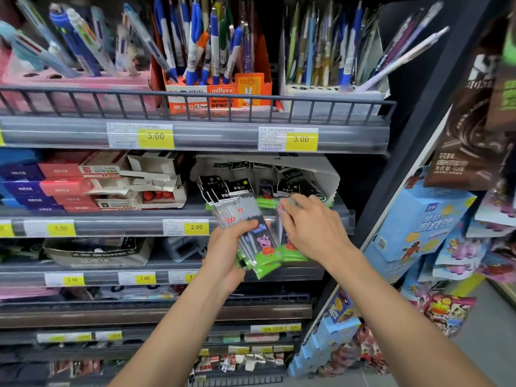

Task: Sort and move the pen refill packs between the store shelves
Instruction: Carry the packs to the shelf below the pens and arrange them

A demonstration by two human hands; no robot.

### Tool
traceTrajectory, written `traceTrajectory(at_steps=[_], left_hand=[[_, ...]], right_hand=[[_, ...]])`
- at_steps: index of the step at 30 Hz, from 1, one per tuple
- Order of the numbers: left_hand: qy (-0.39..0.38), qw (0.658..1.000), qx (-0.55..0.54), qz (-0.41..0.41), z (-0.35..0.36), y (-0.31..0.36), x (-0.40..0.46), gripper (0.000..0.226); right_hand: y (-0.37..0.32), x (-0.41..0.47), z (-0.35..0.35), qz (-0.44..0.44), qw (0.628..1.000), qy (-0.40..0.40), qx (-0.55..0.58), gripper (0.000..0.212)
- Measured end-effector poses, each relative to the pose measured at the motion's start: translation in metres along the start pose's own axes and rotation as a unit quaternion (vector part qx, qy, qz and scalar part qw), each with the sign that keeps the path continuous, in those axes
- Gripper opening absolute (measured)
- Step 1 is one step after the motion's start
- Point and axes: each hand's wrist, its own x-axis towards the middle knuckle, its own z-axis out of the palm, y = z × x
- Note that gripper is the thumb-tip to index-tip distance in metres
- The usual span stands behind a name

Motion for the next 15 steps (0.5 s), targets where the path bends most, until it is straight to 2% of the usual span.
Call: traceTrajectory(at_steps=[4,8,11,13,15], left_hand=[[-0.012,0.999,0.008,-0.05,-0.004,-0.023,-0.015,0.049],[-0.09,0.989,-0.08,-0.089,0.001,-0.029,-0.019,0.026],[-0.127,0.982,-0.115,-0.079,0.008,-0.021,-0.017,0.027],[-0.117,0.983,-0.124,-0.07,0.014,-0.014,-0.016,0.028],[-0.1,0.985,-0.125,-0.064,0.018,-0.007,-0.014,0.04]], right_hand=[[0.004,0.004,-0.002,-0.008,1.0,-0.013,-0.025,0.036],[0.002,0.005,-0.003,0.008,0.999,-0.02,-0.03,0.037],[0.002,0.01,-0.008,0.026,0.999,-0.024,-0.013,0.035],[0.003,0.013,-0.012,0.045,0.998,-0.008,0.031,0.035],[0.008,0.013,-0.02,0.062,0.994,0.05,0.071,0.035]])
